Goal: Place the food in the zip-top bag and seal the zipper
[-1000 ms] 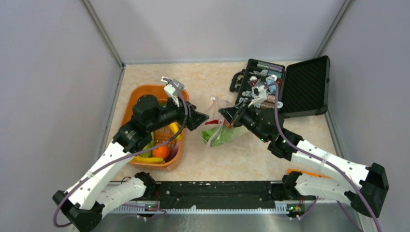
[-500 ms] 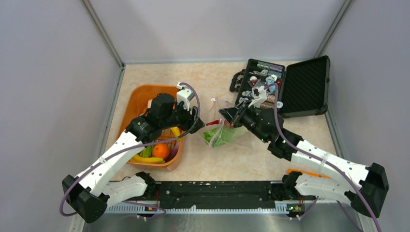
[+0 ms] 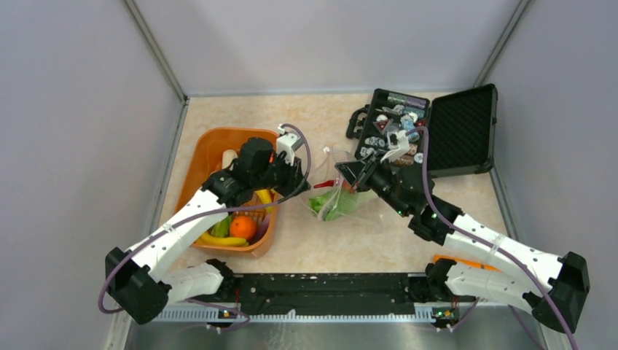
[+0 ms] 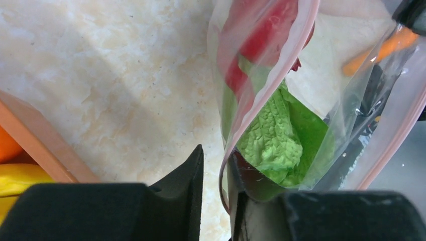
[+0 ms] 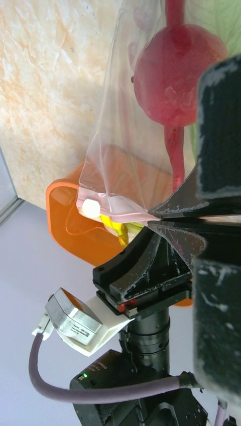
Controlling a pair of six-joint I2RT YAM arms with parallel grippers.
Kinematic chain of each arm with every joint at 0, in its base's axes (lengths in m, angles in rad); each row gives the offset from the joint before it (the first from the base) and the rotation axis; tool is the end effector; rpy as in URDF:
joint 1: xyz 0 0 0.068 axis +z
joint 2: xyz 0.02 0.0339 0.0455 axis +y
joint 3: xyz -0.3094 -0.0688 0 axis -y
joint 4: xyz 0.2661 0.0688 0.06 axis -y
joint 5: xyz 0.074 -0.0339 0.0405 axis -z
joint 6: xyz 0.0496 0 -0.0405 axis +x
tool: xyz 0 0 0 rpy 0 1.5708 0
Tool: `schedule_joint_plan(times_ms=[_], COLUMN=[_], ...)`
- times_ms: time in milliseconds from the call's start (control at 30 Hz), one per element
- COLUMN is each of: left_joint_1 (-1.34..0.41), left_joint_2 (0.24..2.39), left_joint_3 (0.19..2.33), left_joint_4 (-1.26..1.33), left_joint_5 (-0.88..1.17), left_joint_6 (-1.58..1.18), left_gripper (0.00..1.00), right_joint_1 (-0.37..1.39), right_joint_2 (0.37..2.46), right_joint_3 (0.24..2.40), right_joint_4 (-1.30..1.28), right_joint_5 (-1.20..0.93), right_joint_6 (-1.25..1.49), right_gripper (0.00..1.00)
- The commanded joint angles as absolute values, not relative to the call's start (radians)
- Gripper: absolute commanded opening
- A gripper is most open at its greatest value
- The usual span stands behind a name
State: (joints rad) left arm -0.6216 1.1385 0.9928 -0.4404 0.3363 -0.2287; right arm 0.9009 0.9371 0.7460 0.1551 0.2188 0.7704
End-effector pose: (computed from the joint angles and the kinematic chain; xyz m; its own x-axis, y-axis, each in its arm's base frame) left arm 0.2043 -0.1665 0.3483 -0.6132 0.1760 -0.7700 0.6511 0.6645 -0.3666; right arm 0.1524 0.1750 0.3668 -0.4551 0.5203 -0.7226 -0.4369 0.5766 0.6904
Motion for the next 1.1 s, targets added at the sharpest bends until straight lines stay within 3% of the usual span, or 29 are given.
schedule_joint_plan(times_ms=[0, 67, 200, 367, 500, 700, 1067], left_joint_1=[-0.624, -0.622, -0.624, -0.624, -0.623, -0.623, -0.624], left_joint_2=[1.124, 1.106, 1.067, 1.038, 1.026, 1.022, 1.016], left_joint_3=[0.980, 0.970, 0.947, 0.949, 0.950, 0.957, 1.002], left_joint_4=[-0.347, -0.318, -0.247, -0.198, -0.173, -0.150, -0.104], left_joint_5=[0.372, 0.367, 0.336, 0.330, 0.335, 0.355, 0.407], left_joint_6=[-0.263, -0.281, -0.319, -0.348, -0.362, -0.379, -0.435], left_gripper=[0.13, 0.00, 0.00, 0.00, 0.00, 0.00, 0.00], right_joint_1=[0.892, 0.891, 0.892, 0.892, 0.893, 0.926, 1.056], right_joint_2=[0.909, 0.916, 0.934, 0.943, 0.949, 0.977, 1.153], right_joint_3=[0.749, 0.753, 0.771, 0.813, 0.879, 0.990, 1.256], right_joint_4=[0.192, 0.188, 0.174, 0.095, -0.034, -0.154, -0.528], right_joint_5=[0.233, 0.210, 0.149, 0.122, 0.140, 0.185, 0.505], right_joint_6=[0.761, 0.750, 0.718, 0.659, 0.614, 0.579, 0.569], right_gripper=[0.00, 0.00, 0.05, 0.39, 0.49, 0.49, 0.44])
